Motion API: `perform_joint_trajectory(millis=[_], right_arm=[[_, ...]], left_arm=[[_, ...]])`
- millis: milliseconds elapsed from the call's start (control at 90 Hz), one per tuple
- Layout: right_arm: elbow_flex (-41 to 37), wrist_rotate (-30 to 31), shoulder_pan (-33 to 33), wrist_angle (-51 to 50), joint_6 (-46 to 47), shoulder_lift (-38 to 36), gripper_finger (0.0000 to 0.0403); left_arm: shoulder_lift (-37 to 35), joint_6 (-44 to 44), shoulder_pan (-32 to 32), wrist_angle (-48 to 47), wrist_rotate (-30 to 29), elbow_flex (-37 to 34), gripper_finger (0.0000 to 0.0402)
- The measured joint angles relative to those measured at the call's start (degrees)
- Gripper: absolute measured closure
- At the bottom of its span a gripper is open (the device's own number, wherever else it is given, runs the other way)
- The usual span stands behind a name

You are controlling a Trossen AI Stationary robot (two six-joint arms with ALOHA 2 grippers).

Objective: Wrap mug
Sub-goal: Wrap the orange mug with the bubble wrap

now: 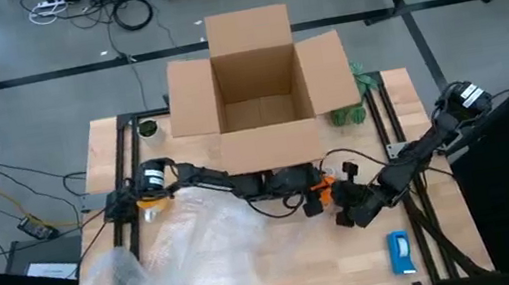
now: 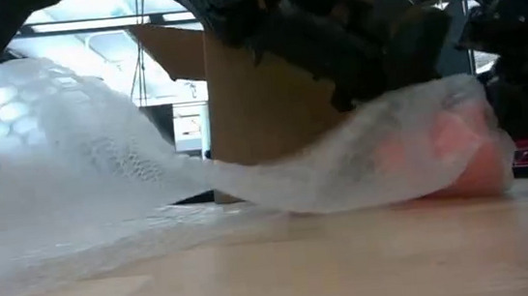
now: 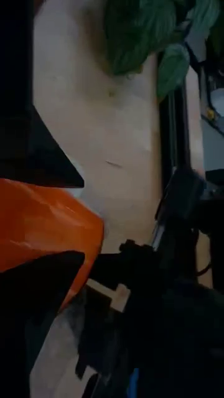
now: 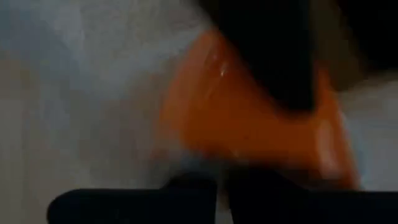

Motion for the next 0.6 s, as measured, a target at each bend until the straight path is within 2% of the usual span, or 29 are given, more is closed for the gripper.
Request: perform_joint_trajectory(millis=[178,389,500,600], right_arm=[[6.5,-1.8,2.5,-15.1,3.8,-0.9,0.0402],[12.7,-5.0,8.1,-39.3,19.4,-1.9,0.0402],[11.0,-4.1,11.3,-42.1,28.1,-2.1,0.0401],[7.0,-2.4,13.1,-38.2,32.9,-2.1,0.0397]], left_arm=[[0.3,0.3,-0.8,-1.4,0.7,-0.1,0.024],[0.3,1.5,-2.0,-2.9,2.1,-0.2,0.024],[0.3,2.2,-2.9,-3.9,1.5,-0.3,0.024],[-0.2,2.2,-3.7,-5.4,1.5,-0.3,0.024]])
